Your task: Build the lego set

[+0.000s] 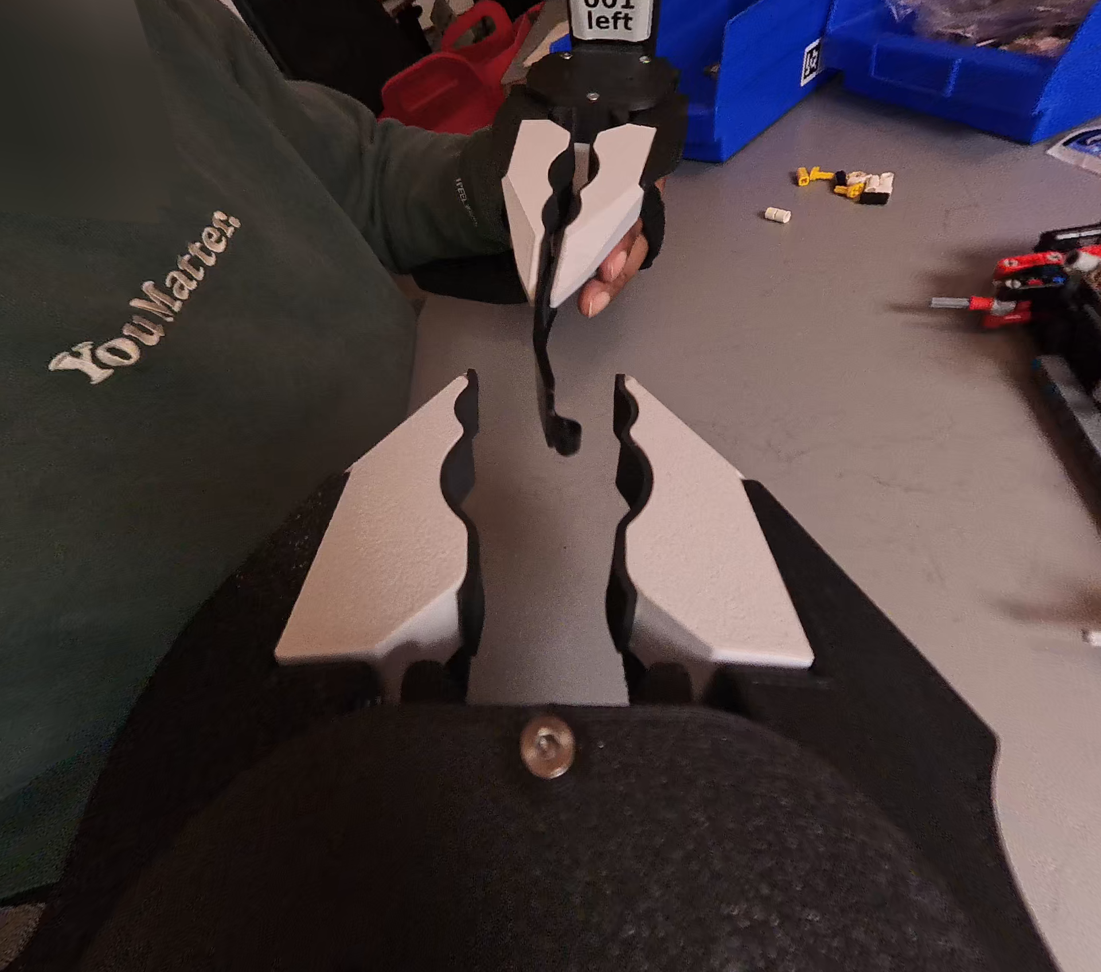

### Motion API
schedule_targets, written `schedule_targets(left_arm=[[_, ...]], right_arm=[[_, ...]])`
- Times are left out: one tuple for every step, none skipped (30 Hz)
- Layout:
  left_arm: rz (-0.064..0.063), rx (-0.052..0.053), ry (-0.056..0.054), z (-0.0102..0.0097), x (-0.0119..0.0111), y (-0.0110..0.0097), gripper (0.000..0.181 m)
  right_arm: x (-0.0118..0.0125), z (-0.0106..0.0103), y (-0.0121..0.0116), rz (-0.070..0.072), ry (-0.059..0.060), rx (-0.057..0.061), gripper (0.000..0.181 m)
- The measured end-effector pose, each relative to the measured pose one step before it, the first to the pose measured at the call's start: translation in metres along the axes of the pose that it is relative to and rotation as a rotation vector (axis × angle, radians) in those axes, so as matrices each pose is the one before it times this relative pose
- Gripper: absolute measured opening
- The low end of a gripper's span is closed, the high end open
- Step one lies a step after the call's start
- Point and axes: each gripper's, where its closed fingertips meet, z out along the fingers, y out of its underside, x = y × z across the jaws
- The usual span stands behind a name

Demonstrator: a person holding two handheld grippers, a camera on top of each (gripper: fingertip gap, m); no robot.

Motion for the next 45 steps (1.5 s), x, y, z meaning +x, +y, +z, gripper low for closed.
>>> schedule_targets(left_arm=[[0.009,-0.015,-0.0013,0.00229,0.00073,0.00232,0.0],[0.0081,-0.0191,-0.0013,0.0028,0.00076,0.00312,0.0],[0.0143,-0.0275,-0.0074,0.00334,0.00028,0.00422,0.0],[0.0176,-0.0287,-0.0085,0.00327,0.0007,0.00409,0.0],[0.0168,-0.0244,-0.007,0.00294,0.00129,0.00298,0.0],[0.0192,-0.0237,-0.0098,0.00238,0.00114,0.00251,0.0],[0.0193,-0.0243,-0.0136,0.00167,0.00032,0.00274,0.0],[0.0173,-0.0254,-0.0184,0.0007,-0.00107,0.00313,0.0],[0.0138,-0.0199,-0.0119,0.00008,-0.00065,0.00269,0.0],[0.01,-0.0164,-0.0058,-0.00003,0.00038,0.00194,0.0],[0.0161,-0.0156,-0.008,0.00033,0.00022,0.00164,0.0],[0.0151,-0.0146,-0.0062,0.00031,0.00028,0.00142,0.0],[0.0101,-0.0133,-0.0034,-0.00023,-0.00021,0.00144,0.0],[0.0071,-0.0117,-0.0022,-0.00108,-0.00067,0.00186,0.0],[0.0049,-0.0092,-0.0028,-0.00183,-0.001,0.00201,0.0],[0.0045,-0.0069,-0.0037,-0.00183,-0.00106,0.00168,0.0],[0.0041,-0.0015,-0.0014,-0.00121,-0.00042,0.00041,0.0],[0.0029,0.0003,0.0046,-0.00009,0.00088,-0.00051,0.0],[0.006,-0.0033,0.0057,0.00078,0.00125,-0.00028,0.0],[0.0057,-0.0023,0.0068,0.00102,0.00139,-0.0004,0.0],[0.0013,-0.0019,0.0122,0.00074,0.00187,-0.00025,0.0],[-0.0008,0.0012,0.0104,0.00032,0.00152,-0.00017,0.0],[-0.0029,0.0064,0.0061,-0.00012,0.00079,-0.00054,0.0],[-0.0055,0.0089,0.0098,-0.0004,0.00113,-0.00072,0.001],[-0.007,0.0108,0.0147,-0.00037,0.00194,-0.00118,0.001],[-0.0072,0.0131,0.0135,-0.00006,0.00167,-0.00161,0.001],[-0.0095,0.0151,0.0127,-0.00041,0.00115,-0.00179,0.002],[-0.0124,0.0132,0.0173,-0.00075,0.0014,-0.00092,0.002],[-0.0111,0.015,0.0172,-0.00149,0.00101,0.00015,0.002],[-0.023,0.0375,0.0048,-0.003,-0.00175,-0.00211,0.001],[-0.0464,0.056,0.0061,-0.00344,-0.00323,-0.00525,0.001],[-0.0491,0.0581,0.0141,-0.00269,-0.00255,-0.00637,0.001],[-0.0367,0.0425,0.009,-0.00172,-0.00274,-0.00522,0.001],[-0.0264,0.0417,0.0057,-0.00182,-0.00247,-0.00547,0.001],[-0.0332,0.0497,0.007,-0.00138,-0.00201,-0.00713,0.001],[-0.0346,0.0495,0.011,-0.00058,-0.0011,-0.00706,0.001],[-0.0287,0.0435,0.0155,0.00007,0.0004,-0.00561,0.001],[-0.0238,0.046,0.0098,-0.00003,0.00028,-0.0056,0.001],[-0.0232,0.0509,0.0016,-0.00047,-0.00091,-0.006,0.001],[-0.0275,0.0482,0.0052,-0.00078,-0.0008,-0.00557,0.001],[-0.0262,0.0481,0.0064,-0.00119,-0.00061,-0.00571,0.001],[-0.0247,0.0516,0.0043,-0.00115,-0.0007,-0.00624,0.0],[-0.0262,0.0539,0.0032,-0.00084,-0.00073,-0.00666,0.0],[-0.0248,0.0537,0.0061,-0.00056,-0.00014,-0.00649,0.0],[-0.0206,0.0516,0.0063,-0.00077,-0.00006,-0.00608,0.0]], right_arm=[[-0.00226,0.00604,0.00149,-0.0373,0.0178,-0.0319,0.044],[0.00034,0.00618,0.00323,-0.0399,0.0282,-0.0524,0.044],[0.00118,0.00622,0.00419,-0.0371,0.0246,-0.0615,0.041],[-0.00224,0.00626,0.00453,-0.031,-0.0022,-0.0635,0.037],[-0.0038,0.00623,0.00406,-0.0235,-0.0168,-0.06,0.03],[-0.00087,0.00598,0.00558,-0.025,-0.0018,-0.0688,0.023],[0.00041,0.00497,0.0071,-0.0343,0.005,-0.076,0.013],[-0.00125,0.0035,0.00434,-0.0378,-0.0064,-0.0529,0.01],[-0.00171,0.00232,0.00218,-0.0299,-0.0102,-0.0345,0.006],[-0.00009,0.0015,0.00109,-0.0225,-0.0018,-0.0261,0.003],[-0.00022,0.0005,0.00122,-0.0188,-0.0037,-0.0239,0.0],[-0.00039,0.00001,0.0012,-0.0156,-0.0037,-0.0168,0.0],[0.00004,-0.00036,0.00174,-0.0086,-0.0023,-0.0122,0.0],[0.00057,-0.00076,0.00333,-0.0055,0.0015,-0.0138,0.0],[0.00114,-0.00149,0.00394,-0.0022,0.0056,-0.0087,0.0],[0.00147,-0.0023,0.00359,0.0048,0.005,-0.0008,0.0],[0.00057,-0.00316,-0.00019,0.0113,-0.0001,0.0227,0.0],[-0.00121,-0.0032,-0.00155,0.0122,-0.0108,0.027,0.0],[-0.00187,-0.00237,-0.00017,0.0055,-0.0107,0.0124,0.0],[-0.00182,-0.00091,0.00067,-0.0004,-0.009,0.0027,0.0],[-0.00284,-0.00034,0.00034,0.0082,-0.0202,0.0077,0.0],[-0.00292,-0.00032,0.00008,0.0197,-0.028,0.0115,0.0],[-0.00115,-0.00046,-0.00038,0.0223,-0.0261,0.0206,0.0],[-0.0019,-0.00069,-0.00112,0.0262,-0.0329,0.0295,0.0],[-0.00325,-0.00036,-0.00159,0.0349,-0.0436,0.0328,0.0],[-0.00254,-0.00053,-0.00145,0.029,-0.0419,0.0299,0.0],[-0.00211,-0.00061,-0.0017,0.0212,-0.0358,0.0327,0.0],[-0.00134,-0.00127,-0.00208,0.0215,-0.0341,0.037,0.0],[-0.00206,-0.00388,-0.00414,0.0237,-0.0373,0.0504,0.001],[0.0003,-0.00663,-0.00258,0.0269,-0.021,0.0491,0.002],[0.00121,-0.00779,-0.00508,0.0284,-0.0079,0.0717,0.003],[0.00418,-0.00692,-0.00915,0.0181,0.0154,0.0918,0.003],[0.00086,-0.00336,-0.00795,0.0009,0.0066,0.0779,0.003],[0.00035,-0.00218,-0.00763,-0.0169,0.0176,0.0704,0.004],[0.00094,-0.00339,-0.01025,-0.0169,0.0252,0.0895,0.004],[0.00104,-0.00456,-0.0108,0.0044,0.0154,0.0938,0.005],[0.00045,-0.00391,-0.01002,0.0305,-0.0021,0.0917,0.005],[0.00053,-0.00301,-0.00986,0.0429,-0.0062,0.0924,0.005],[0.00255,-0.00139,-0.00889,0.0384,0.0116,0.079,0.004],[0.00114,0.00089,-0.00649,0.0184,0.0132,0.0489,0.001],[-0.00079,0.0025,-0.00576,0.0049,0.0116,0.0336,0.0],[0.00052,0.00279,-0.00651,-0.0074,0.0244,0.0312,0.0],[0.00268,0.00281,-0.00754,-0.0003,0.0345,0.0343,0.0],[0.00266,0.00303,-0.00739,0.0118,0.0273,0.0401,0.0],[0.00135,0.00216,-0.00919,0.0246,0.0125,0.0594,0.002]])
